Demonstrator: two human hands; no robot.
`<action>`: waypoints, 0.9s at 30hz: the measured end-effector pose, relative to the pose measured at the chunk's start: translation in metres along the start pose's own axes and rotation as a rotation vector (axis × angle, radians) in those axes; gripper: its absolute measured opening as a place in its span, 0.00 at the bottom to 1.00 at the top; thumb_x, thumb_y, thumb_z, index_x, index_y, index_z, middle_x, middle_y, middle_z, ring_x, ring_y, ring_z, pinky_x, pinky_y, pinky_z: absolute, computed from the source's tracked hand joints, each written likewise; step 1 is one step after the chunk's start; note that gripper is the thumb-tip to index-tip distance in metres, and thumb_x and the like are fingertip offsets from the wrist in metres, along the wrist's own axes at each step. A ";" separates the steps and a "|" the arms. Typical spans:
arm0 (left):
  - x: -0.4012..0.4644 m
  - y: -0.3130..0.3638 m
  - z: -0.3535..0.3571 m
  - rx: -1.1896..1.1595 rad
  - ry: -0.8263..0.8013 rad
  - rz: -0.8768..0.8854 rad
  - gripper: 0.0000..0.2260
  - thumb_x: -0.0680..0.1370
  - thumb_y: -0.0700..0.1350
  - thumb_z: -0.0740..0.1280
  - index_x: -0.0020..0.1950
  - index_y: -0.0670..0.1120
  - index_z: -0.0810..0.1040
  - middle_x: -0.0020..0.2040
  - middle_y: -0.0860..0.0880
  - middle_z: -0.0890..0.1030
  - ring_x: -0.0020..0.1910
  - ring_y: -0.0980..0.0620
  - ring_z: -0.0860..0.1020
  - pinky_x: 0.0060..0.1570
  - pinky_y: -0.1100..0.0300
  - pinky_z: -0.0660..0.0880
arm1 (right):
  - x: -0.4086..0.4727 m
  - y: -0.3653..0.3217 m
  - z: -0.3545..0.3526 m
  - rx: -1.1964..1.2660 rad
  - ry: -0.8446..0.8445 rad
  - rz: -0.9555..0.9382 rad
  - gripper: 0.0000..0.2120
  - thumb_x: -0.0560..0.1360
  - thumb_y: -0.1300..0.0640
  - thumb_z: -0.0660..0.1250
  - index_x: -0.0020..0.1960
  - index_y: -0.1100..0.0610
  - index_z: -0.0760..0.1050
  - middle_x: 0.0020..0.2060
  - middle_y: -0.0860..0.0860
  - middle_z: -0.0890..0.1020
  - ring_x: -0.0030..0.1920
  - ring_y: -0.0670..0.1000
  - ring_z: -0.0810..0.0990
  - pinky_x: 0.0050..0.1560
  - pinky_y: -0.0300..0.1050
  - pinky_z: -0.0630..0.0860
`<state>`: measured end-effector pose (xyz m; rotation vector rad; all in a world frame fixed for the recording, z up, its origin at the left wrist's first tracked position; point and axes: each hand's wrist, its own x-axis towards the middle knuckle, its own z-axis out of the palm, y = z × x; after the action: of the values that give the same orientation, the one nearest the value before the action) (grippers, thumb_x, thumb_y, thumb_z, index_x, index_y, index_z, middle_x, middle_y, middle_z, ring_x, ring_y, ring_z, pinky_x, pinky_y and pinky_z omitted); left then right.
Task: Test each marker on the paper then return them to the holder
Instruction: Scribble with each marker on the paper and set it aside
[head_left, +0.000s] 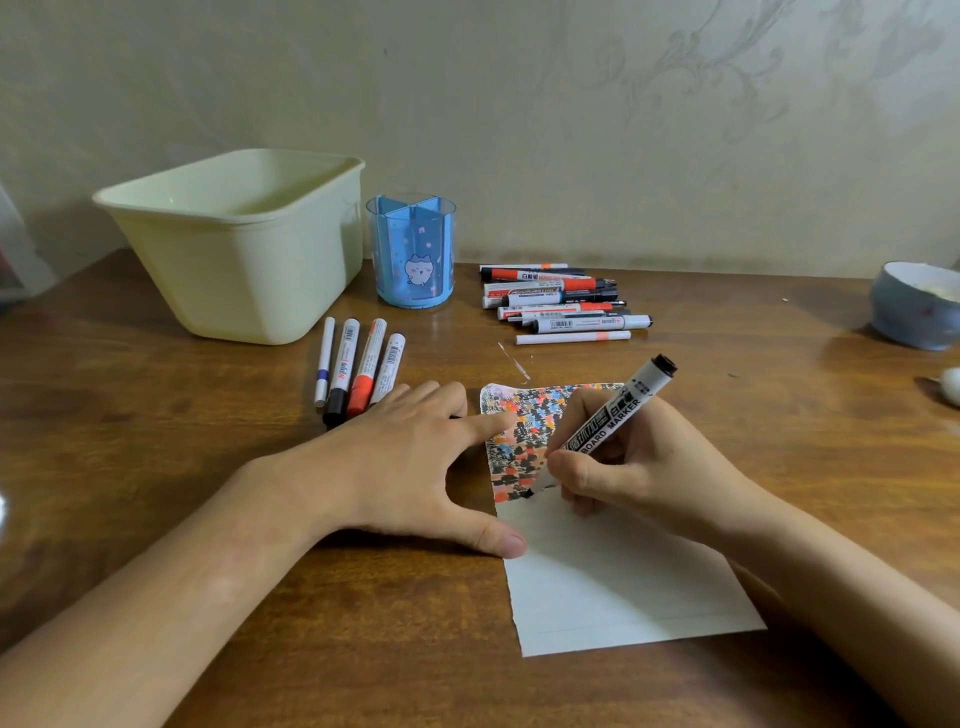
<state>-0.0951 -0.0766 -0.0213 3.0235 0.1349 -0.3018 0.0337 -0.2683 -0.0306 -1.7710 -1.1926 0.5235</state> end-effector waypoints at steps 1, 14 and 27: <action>0.000 0.000 0.000 0.000 -0.001 -0.002 0.49 0.63 0.81 0.58 0.79 0.64 0.49 0.51 0.58 0.61 0.54 0.57 0.63 0.60 0.58 0.66 | 0.000 0.000 0.000 0.004 0.005 0.000 0.05 0.76 0.62 0.72 0.43 0.57 0.77 0.33 0.53 0.84 0.33 0.54 0.84 0.36 0.47 0.82; 0.000 0.000 -0.001 -0.003 -0.019 -0.004 0.49 0.62 0.81 0.58 0.79 0.65 0.48 0.50 0.58 0.60 0.53 0.57 0.62 0.59 0.58 0.65 | 0.001 -0.001 0.001 -0.006 -0.005 0.005 0.05 0.76 0.60 0.72 0.44 0.56 0.76 0.33 0.51 0.84 0.33 0.51 0.84 0.36 0.43 0.80; 0.001 -0.001 0.001 0.004 -0.006 0.001 0.49 0.62 0.81 0.58 0.79 0.64 0.49 0.51 0.58 0.61 0.53 0.57 0.62 0.61 0.57 0.66 | 0.000 0.000 0.000 0.029 -0.025 -0.009 0.05 0.76 0.62 0.72 0.44 0.60 0.76 0.33 0.53 0.83 0.33 0.51 0.83 0.36 0.43 0.79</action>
<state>-0.0946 -0.0756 -0.0221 3.0262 0.1324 -0.3114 0.0339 -0.2681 -0.0307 -1.7381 -1.2033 0.5563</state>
